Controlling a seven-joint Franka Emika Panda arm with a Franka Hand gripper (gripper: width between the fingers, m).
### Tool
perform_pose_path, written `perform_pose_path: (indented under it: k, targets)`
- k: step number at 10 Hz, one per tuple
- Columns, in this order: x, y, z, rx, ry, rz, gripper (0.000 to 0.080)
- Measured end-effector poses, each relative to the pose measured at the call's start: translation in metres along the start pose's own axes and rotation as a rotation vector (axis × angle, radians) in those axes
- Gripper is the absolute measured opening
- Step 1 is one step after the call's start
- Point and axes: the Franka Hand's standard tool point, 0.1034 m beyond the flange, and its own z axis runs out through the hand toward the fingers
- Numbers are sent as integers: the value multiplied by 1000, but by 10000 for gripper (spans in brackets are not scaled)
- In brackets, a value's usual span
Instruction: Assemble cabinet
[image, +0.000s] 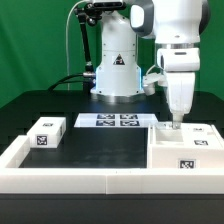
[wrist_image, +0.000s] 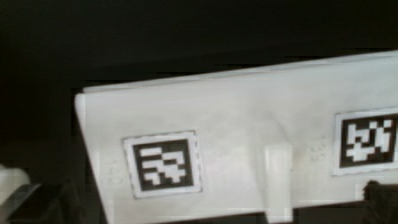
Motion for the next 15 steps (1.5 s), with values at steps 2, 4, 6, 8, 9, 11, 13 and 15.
perform_pose_path:
  k: [2,4,6,8,9,11,13,15]
  targets:
    - [-2,-1,2,5,0,5,797]
    - [-5,-2,4,10,-1,10,797]
    - [-5,-4,7,18,-2,11,559]
    - [-5,-5,9,21,-2,12,375]
    - [-5,-6,9,22,-2,12,240]
    - [-5,-5,9,22,-2,13,67]
    - [-5,-5,9,22,-2,13,67]
    - [-5,-5,9,22,-2,13,67]
